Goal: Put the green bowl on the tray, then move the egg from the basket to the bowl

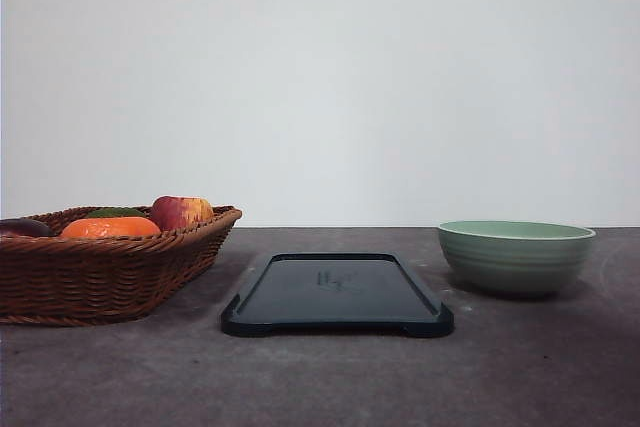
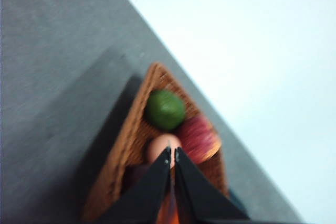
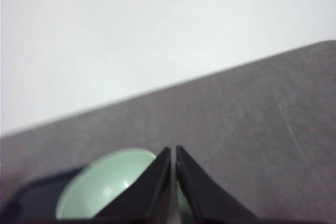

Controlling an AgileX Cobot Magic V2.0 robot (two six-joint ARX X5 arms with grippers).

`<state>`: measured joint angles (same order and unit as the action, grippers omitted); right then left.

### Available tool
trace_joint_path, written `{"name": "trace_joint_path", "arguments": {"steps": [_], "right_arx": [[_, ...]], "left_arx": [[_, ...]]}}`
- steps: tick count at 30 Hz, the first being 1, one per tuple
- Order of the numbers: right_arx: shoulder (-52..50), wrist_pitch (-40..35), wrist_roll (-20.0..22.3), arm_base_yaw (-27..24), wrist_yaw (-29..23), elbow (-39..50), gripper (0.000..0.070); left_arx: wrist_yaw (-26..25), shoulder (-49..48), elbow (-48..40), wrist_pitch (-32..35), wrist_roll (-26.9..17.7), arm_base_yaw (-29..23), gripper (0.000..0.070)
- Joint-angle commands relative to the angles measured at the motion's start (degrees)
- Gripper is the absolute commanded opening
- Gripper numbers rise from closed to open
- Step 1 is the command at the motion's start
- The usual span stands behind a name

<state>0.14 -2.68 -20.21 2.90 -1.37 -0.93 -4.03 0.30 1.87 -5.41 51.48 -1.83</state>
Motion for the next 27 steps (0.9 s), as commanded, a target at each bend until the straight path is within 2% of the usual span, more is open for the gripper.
{"name": "trace_joint_path", "arguments": {"steps": [1, 4, 7, 12, 17, 21, 27], "right_arx": [[0.1, -1.8, -5.1, 0.0, -0.2, 0.2, 0.0008], [0.1, -4.2, -7.4, 0.0, 0.0, 0.1, 0.0007], [0.2, -5.3, -7.4, 0.0, 0.1, -0.8, 0.0006], [3.2, -2.4, -4.4, 0.0, 0.0, -5.4, 0.0006], [10.3, -0.6, -1.3, 0.0, 0.5, -12.1, 0.0006], [17.2, 2.1, 3.2, 0.0, 1.7, -17.7, 0.0006], [28.0, 7.5, 10.7, 0.0, 4.6, -26.1, 0.0006]], "left_arx": [[0.7, 0.0, -1.1, 4.2, 1.9, -0.1, 0.0000], [1.2, 0.0, -1.1, 12.5, 0.3, -0.1, 0.0000], [1.1, 0.0, 0.1, 17.3, -5.6, -0.1, 0.0000], [1.2, 1.9, 6.7, 10.2, -14.5, -0.1, 0.0000], [1.1, 7.7, 13.3, 6.0, -20.1, -0.1, 0.0000], [1.1, 13.5, 18.6, 4.0, -24.6, -0.1, 0.0000], [0.0, 24.4, 28.2, -4.8, -32.1, 0.0, 0.0000]]}}
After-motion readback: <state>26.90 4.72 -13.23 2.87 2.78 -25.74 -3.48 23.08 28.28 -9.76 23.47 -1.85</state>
